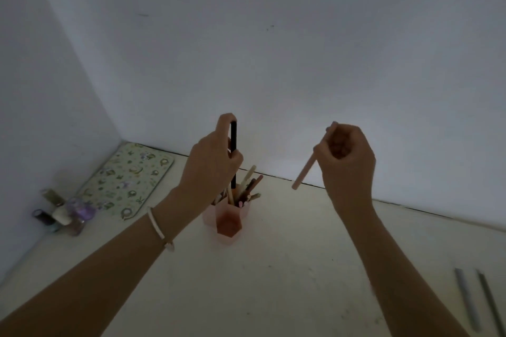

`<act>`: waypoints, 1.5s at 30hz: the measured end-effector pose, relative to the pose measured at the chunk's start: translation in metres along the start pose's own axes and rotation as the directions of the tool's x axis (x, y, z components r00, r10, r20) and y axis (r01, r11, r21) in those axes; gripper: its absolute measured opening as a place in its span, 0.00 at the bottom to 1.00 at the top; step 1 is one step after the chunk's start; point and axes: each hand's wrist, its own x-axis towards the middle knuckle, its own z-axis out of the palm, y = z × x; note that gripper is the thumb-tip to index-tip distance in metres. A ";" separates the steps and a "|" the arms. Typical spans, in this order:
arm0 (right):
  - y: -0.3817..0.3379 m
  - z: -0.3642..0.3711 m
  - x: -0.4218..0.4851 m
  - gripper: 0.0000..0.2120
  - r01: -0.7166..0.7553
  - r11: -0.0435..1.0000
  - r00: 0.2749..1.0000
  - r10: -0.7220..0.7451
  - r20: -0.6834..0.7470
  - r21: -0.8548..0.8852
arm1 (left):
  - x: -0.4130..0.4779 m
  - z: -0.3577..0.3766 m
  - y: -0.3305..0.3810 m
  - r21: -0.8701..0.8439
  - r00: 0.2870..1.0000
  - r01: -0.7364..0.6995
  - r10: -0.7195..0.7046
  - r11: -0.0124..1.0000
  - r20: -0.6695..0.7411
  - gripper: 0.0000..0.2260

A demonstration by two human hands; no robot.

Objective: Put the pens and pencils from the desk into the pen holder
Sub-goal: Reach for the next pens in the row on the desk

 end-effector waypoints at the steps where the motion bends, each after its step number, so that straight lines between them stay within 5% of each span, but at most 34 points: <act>1: -0.003 0.008 -0.002 0.14 0.014 1.000 1.000 -0.014 -0.003 0.015 | -0.002 0.006 -0.006 0.024 1.000 0.011 -0.011 1.000 0.025 0.21; 5: 0.002 0.026 -0.018 0.23 0.100 0.994 0.995 -0.100 -0.003 0.036 | -0.007 0.030 -0.027 0.228 0.993 -0.062 0.038 0.972 0.108 0.14; 11: 0.023 0.040 -0.034 0.18 0.121 0.992 0.992 -0.120 0.023 -0.032 | -0.010 0.036 -0.043 0.538 0.979 -0.169 0.079 0.826 0.186 0.15; 19: 0.029 0.075 -0.038 0.15 0.268 0.957 0.957 -0.251 0.144 -0.108 | 0.006 -0.030 -0.026 0.179 0.985 -0.024 0.055 0.984 -0.166 0.16; 22: 0.035 0.080 -0.040 0.18 0.311 0.935 0.941 -0.278 0.194 -0.168 | 0.003 -0.041 -0.024 0.137 0.981 -0.017 0.043 0.990 -0.190 0.16; 26: 0.057 0.084 -0.045 0.09 0.333 0.872 0.909 -0.196 0.368 -0.360 | -0.002 -0.041 -0.025 0.110 0.983 -0.007 0.027 0.994 -0.180 0.16; 28: 0.065 0.082 -0.049 0.03 0.379 0.810 0.887 -0.179 0.427 -0.447 | -0.005 -0.040 -0.025 0.112 0.984 -0.018 0.037 0.994 -0.174 0.16; 32: 0.068 0.077 -0.058 0.07 0.551 0.615 0.806 -0.214 0.553 -0.564 | -0.009 -0.036 -0.018 0.101 0.988 -0.015 0.030 0.995 -0.151 0.16; 34: 0.066 0.068 -0.054 0.11 0.481 0.687 0.857 -0.238 0.457 -0.545 | -0.014 -0.032 -0.006 0.100 0.988 -0.038 0.053 0.994 -0.146 0.16; 39: 0.068 -0.003 -0.016 0.14 0.136 0.872 0.982 -0.181 -0.053 -0.470 | -0.036 0.019 0.059 -0.026 0.973 -0.224 0.223 0.974 -0.056 0.12; 42: 0.080 -0.063 -0.003 0.13 -0.004 0.886 0.983 -0.082 -0.166 -0.463 | -0.058 0.091 0.101 -0.117 0.953 -0.045 0.078 0.992 0.294 0.09; 45: 0.099 -0.108 -0.006 0.12 -0.119 0.886 0.967 0.001 -0.256 -0.448 | -0.083 0.169 0.122 -0.036 0.780 0.199 -0.136 0.979 0.610 0.08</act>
